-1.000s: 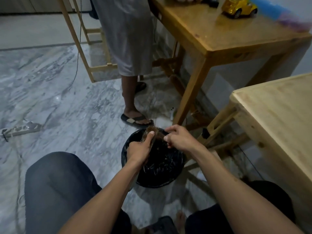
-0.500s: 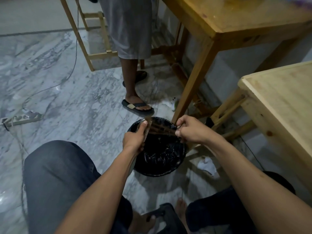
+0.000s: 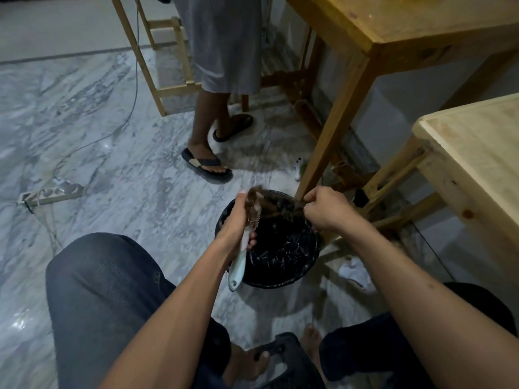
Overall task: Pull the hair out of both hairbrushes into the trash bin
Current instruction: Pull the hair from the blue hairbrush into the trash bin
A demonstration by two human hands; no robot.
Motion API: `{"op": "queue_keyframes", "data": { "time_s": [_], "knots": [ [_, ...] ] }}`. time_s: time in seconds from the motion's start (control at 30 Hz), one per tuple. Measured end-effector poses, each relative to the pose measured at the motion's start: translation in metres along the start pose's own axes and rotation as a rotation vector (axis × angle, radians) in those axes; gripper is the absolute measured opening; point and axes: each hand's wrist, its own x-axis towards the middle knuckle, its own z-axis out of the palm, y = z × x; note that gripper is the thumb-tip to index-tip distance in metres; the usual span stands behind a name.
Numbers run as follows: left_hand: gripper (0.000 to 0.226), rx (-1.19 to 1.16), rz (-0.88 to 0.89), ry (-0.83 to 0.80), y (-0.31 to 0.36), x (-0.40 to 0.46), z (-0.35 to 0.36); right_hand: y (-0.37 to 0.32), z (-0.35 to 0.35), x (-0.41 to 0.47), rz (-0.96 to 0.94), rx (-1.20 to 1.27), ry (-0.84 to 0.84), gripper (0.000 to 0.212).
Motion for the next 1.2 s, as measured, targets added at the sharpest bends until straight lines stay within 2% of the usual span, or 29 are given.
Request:
{"op": "queue_keyframes", "data": {
  "time_s": [0.1,0.17,0.3,0.4,0.53,0.67,0.77,0.9,1.0,1.03,1.1,1.17,1.2],
  "knots": [
    [0.041,0.0,0.024,0.001,0.006,-0.003,-0.001,0.02,0.017,0.02,0.043,-0.059,0.037,0.017],
    [0.03,-0.007,0.019,0.018,0.011,-0.006,-0.004,0.032,0.027,0.027,0.054,-0.105,0.089,0.024],
    [0.027,-0.069,0.024,-0.017,0.027,-0.018,-0.003,0.048,0.049,0.037,0.132,-0.083,0.116,0.03],
    [0.026,-0.133,-0.003,-0.043,0.031,-0.022,0.003,0.046,0.064,0.039,0.174,-0.046,0.102,0.015],
    [0.029,-0.205,-0.034,-0.029,0.034,-0.019,-0.001,0.037,0.083,0.042,0.238,-0.112,0.09,0.028],
    [0.026,-0.136,0.033,0.034,0.032,-0.015,-0.006,0.032,0.088,0.046,0.28,-0.131,0.061,0.027],
    [0.032,0.09,0.14,0.123,0.026,-0.009,-0.008,0.032,0.081,0.054,0.25,-0.005,-0.036,0.025],
    [0.049,0.277,0.181,0.109,0.029,-0.014,-0.001,0.035,0.063,0.058,0.016,0.362,-0.075,0.069],
    [0.066,0.242,0.106,0.038,0.031,-0.019,0.006,0.028,0.057,0.056,-0.142,0.604,-0.178,0.082],
    [0.071,0.222,0.078,0.018,0.031,-0.02,0.006,0.025,0.057,0.055,-0.177,0.682,-0.254,0.079],
    [0.08,0.186,0.052,-0.023,0.029,-0.02,0.006,0.021,0.059,0.055,-0.226,0.748,-0.363,0.055],
    [0.09,0.135,0.035,-0.035,0.029,-0.022,0.007,0.02,0.066,0.053,-0.248,0.697,-0.328,0.02],
    [0.093,0.099,0.017,-0.029,0.031,-0.026,0.007,0.022,0.071,0.054,-0.25,0.686,-0.261,0.011]
  ]
}}
